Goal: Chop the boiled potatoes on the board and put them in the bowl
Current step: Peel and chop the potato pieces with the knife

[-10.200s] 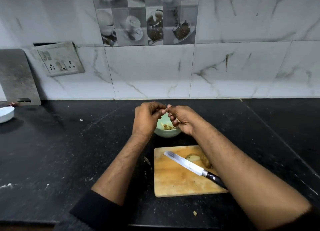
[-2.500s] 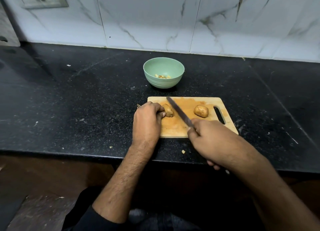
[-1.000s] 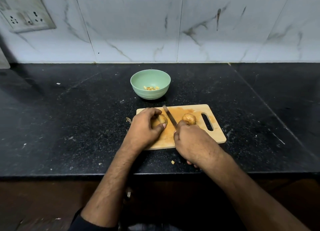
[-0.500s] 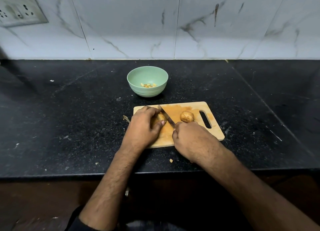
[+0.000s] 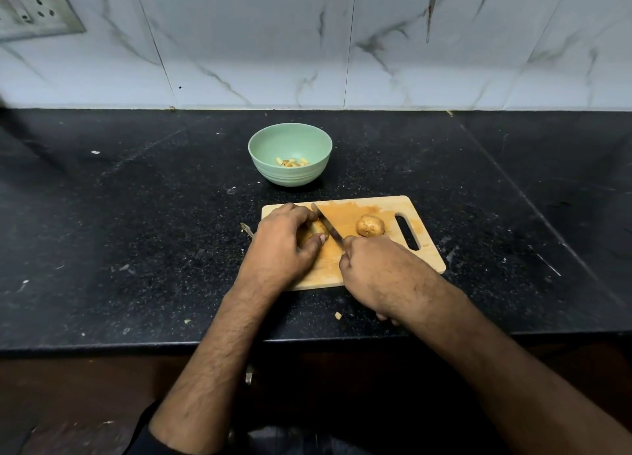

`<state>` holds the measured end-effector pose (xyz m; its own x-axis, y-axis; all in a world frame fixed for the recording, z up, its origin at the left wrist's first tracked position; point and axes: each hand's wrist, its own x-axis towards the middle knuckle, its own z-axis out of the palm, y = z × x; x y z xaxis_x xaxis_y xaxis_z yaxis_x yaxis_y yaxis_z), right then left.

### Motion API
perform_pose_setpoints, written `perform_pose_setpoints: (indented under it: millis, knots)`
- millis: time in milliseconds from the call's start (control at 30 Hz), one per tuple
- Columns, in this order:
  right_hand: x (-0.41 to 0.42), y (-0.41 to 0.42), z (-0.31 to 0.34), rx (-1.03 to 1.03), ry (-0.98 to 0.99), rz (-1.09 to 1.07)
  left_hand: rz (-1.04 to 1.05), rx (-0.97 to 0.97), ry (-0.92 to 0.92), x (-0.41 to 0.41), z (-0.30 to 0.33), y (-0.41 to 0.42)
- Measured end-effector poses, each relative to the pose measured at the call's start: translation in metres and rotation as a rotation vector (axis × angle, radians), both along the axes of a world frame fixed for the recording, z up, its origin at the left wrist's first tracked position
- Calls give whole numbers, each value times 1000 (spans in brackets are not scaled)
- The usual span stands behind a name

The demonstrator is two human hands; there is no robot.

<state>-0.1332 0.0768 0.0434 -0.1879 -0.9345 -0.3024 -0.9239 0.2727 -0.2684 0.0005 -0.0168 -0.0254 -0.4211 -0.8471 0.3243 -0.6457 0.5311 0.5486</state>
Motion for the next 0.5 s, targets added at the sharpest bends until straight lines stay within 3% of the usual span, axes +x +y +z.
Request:
perform_pose_setpoints:
  millis: [267, 500]
  knots:
    - [4, -19, -9, 62, 18, 3, 5, 20, 32, 1, 0, -1]
    - [-3, 19, -7, 81, -14, 5, 20, 37, 62, -1, -3, 1]
